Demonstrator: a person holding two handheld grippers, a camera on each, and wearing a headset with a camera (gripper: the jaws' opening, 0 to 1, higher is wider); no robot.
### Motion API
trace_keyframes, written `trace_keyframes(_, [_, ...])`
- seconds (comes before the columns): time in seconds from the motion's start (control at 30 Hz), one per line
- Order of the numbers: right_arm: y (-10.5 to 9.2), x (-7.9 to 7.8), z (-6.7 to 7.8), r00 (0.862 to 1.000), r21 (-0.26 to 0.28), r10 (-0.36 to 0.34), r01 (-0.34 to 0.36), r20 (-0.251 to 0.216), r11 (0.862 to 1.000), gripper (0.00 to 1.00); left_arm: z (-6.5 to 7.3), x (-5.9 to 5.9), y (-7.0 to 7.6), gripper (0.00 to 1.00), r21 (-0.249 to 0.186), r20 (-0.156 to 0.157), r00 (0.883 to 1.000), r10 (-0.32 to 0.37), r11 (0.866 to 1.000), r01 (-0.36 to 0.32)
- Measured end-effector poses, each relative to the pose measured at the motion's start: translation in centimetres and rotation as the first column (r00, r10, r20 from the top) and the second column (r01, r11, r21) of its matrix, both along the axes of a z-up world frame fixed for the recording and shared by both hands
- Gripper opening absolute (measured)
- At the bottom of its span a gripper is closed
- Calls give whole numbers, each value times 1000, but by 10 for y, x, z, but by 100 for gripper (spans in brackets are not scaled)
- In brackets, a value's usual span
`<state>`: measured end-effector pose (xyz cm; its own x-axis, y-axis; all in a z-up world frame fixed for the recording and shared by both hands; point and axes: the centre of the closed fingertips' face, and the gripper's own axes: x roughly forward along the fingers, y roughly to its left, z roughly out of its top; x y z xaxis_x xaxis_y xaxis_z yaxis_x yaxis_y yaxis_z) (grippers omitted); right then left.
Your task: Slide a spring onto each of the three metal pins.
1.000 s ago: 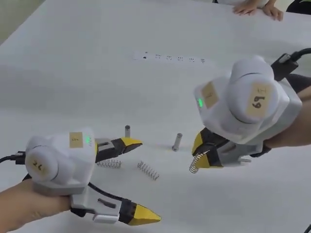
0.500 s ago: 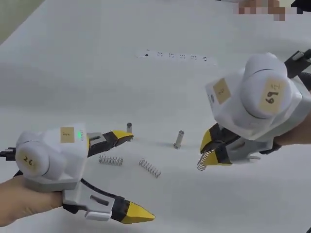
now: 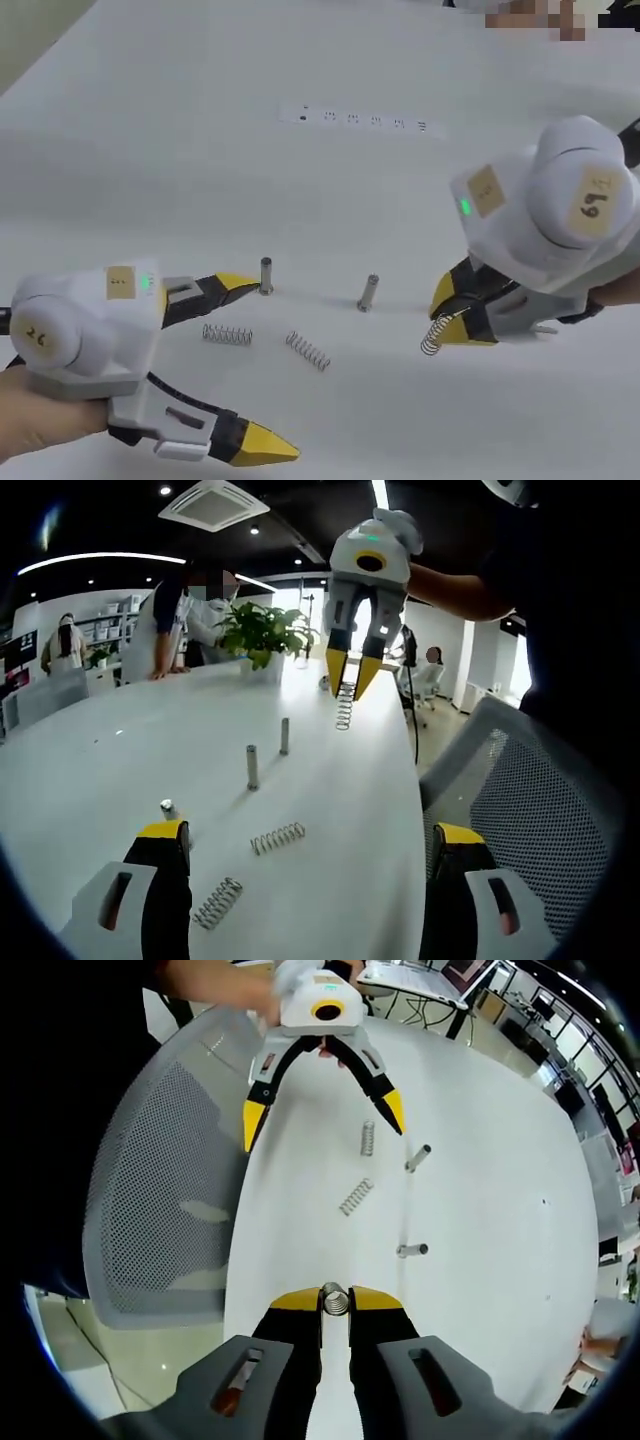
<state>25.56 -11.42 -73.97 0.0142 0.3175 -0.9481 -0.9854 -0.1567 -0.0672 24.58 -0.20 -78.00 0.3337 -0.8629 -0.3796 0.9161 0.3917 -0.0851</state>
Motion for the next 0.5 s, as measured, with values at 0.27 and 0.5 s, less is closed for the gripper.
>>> trace_keyframes(0.27, [-3, 5, 3, 1000, 9, -19, 19, 4, 1000, 6, 1, 3, 18, 98, 13, -5, 999, 36, 999, -36])
trace_keyframes(0.5, [-11, 10, 6, 999, 22, -53, 53, 2, 998, 6, 3, 1, 19, 98, 9, 2, 999, 51, 999, -51])
